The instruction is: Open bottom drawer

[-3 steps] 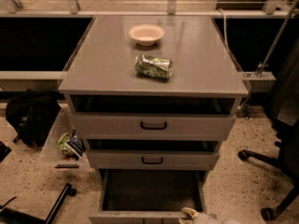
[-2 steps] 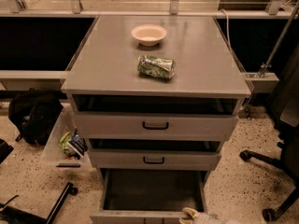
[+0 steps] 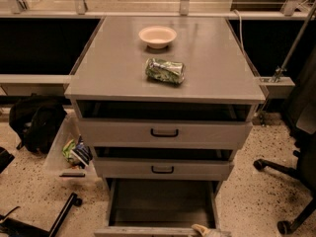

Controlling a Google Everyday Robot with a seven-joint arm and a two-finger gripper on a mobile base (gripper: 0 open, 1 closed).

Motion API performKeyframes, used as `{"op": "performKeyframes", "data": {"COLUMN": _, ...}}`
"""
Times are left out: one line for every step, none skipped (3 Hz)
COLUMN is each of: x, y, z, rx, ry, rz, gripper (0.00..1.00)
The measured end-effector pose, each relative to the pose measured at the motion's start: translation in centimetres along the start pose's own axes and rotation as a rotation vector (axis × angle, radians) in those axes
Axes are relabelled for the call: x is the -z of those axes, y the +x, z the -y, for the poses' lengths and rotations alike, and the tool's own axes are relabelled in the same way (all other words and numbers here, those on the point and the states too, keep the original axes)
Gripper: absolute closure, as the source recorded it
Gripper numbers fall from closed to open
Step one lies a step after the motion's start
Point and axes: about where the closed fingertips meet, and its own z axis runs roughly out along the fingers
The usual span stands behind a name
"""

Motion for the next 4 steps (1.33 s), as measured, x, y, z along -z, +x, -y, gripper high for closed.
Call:
{"op": "performKeyframes", "data": {"x": 0.6, "y": 1.0, "z": -1.1, "rx": -0.002, "ry": -0.008, "rz": 0.001, "gripper": 1.0}}
{"op": "performKeyframes", "data": {"x": 0.9, "y": 0.8, "z": -1.1, "rx": -0.002, "ry": -0.008, "rz": 0.001, "gripper": 1.0}}
{"op": "performKeyframes", "data": {"x": 1.6, "y": 2.1, "z": -2.4, "rx": -0.002, "ry": -0.021, "rz": 0.002, "gripper": 1.0}}
{"op": "performKeyframes", "data": {"x": 1.9, "y": 1.8, "z": -2.5, "rx": -0.002, "ry": -0.021, "rz": 0.002, "gripper": 1.0}}
